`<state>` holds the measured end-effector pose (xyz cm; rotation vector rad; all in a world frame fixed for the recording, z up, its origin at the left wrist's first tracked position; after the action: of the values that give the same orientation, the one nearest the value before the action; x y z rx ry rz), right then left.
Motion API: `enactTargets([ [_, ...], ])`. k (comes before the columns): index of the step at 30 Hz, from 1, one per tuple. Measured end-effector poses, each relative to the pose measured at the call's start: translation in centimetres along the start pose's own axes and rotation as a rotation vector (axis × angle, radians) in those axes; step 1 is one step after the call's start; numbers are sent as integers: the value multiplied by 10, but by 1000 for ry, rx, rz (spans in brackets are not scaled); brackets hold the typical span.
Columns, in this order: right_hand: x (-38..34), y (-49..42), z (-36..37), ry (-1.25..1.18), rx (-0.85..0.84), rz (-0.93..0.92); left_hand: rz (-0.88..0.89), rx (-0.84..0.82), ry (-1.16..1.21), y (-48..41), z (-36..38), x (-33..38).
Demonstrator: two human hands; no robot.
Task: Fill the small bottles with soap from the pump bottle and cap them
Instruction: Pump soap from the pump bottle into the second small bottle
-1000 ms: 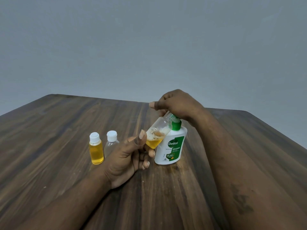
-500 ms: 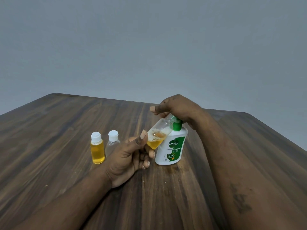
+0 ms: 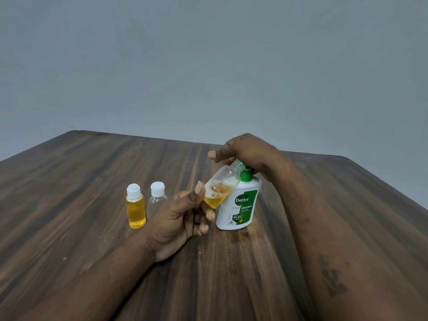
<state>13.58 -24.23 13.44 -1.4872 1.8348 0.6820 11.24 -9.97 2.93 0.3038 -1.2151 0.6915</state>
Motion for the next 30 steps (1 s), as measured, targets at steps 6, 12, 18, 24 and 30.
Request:
enactTargets([
  [6,-20,2,-14,45,125,-145,1,-38,13,0,5,1],
  [12,-5,0,-1,40,14,-27,-8,-16,3,0,2,0],
  [18,-4,1,-1,-3,-4,-15,-7,-3,6,1,1,0],
  [24,-21,3,-16,36,157,-155,4,-23,8,0,4,2],
  [30,3,-1,2,6,-11,18,-13,-9,-5,1,2,0],
])
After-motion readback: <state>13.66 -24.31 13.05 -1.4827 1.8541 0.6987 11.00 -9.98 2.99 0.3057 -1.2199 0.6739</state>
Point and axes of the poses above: each hand's wrist, its own y-axis away from the middle knuckle, its own z-axis out of the palm, x = y × z, the point moved 9 cm from there along -y, towards the middle knuckle, and after that the axes turned 2 degrees about -y, right-handed, at the moved point
